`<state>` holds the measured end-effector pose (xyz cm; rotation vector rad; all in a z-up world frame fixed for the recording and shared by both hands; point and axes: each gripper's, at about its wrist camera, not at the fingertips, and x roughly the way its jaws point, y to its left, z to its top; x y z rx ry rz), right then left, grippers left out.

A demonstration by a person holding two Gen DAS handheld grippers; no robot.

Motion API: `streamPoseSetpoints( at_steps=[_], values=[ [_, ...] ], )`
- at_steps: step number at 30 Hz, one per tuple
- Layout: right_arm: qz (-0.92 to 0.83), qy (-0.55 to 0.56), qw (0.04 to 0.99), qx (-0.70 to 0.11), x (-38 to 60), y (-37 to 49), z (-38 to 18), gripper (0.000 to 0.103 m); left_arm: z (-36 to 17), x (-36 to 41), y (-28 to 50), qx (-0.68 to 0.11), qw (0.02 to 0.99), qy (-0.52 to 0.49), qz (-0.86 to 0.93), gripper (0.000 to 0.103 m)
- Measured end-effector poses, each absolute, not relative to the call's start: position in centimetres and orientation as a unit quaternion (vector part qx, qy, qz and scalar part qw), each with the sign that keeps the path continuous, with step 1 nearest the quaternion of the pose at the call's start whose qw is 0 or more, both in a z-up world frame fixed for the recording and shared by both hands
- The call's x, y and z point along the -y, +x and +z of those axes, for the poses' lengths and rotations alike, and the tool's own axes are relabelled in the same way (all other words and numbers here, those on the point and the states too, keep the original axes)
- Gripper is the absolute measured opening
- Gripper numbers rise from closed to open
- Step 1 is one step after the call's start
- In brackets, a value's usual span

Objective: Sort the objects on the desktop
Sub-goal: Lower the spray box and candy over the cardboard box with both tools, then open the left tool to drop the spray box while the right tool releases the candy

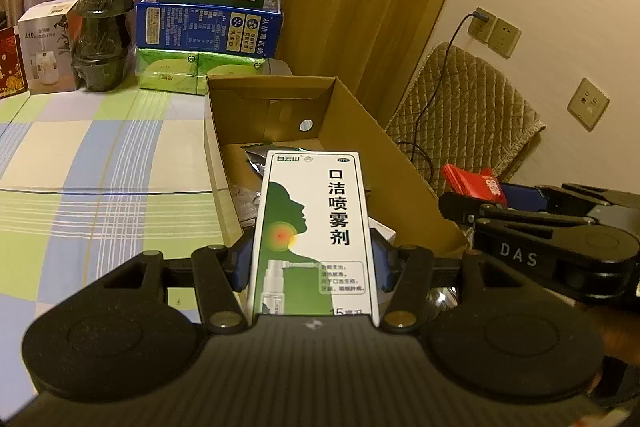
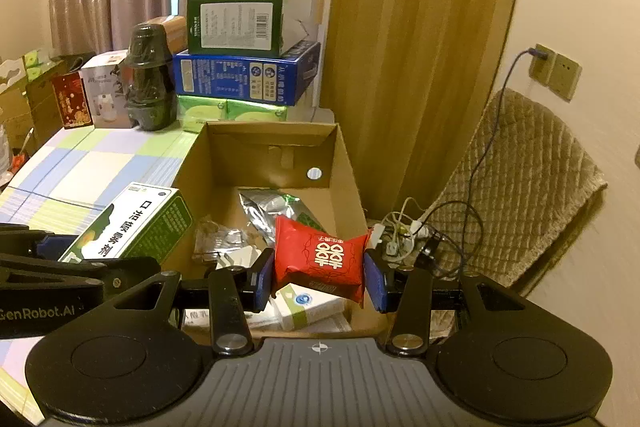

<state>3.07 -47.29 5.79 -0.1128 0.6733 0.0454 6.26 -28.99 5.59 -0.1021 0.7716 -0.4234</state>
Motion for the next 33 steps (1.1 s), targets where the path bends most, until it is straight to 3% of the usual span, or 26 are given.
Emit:
streamPoseSetpoints(
  at_steps=[33],
  values=[
    [0.03, -0.047, 0.938, -0.343, 48.2, 9.5, 5.3, 0.044, 3.8, 30.3, 13.2, -0.396, 0.897, -0.054, -0.187, 0.051]
  ],
)
